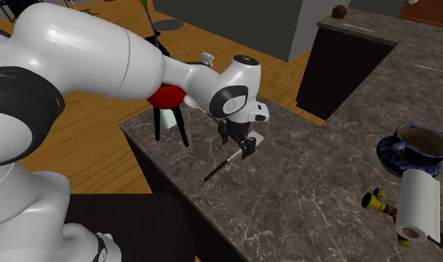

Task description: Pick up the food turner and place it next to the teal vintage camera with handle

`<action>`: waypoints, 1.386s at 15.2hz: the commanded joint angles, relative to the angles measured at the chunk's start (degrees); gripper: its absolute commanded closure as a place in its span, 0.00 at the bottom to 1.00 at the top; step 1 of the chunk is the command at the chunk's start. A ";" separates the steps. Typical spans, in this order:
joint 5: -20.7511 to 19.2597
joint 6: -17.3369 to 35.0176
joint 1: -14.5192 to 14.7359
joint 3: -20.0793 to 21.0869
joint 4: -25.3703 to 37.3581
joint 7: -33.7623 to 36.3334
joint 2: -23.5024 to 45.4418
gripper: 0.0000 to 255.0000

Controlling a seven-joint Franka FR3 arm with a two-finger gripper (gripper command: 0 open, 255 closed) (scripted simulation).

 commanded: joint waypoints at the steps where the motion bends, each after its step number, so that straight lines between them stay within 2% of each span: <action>1: -0.37 1.50 0.02 -0.08 -0.83 0.18 0.69 0.00; 10: -0.70 2.62 0.07 -0.15 -1.39 0.40 1.31 0.00; 11: -0.70 2.62 0.07 -0.15 -1.39 0.40 1.31 1.00; 21: -0.46 1.94 0.03 -0.10 -1.12 0.23 0.85 1.00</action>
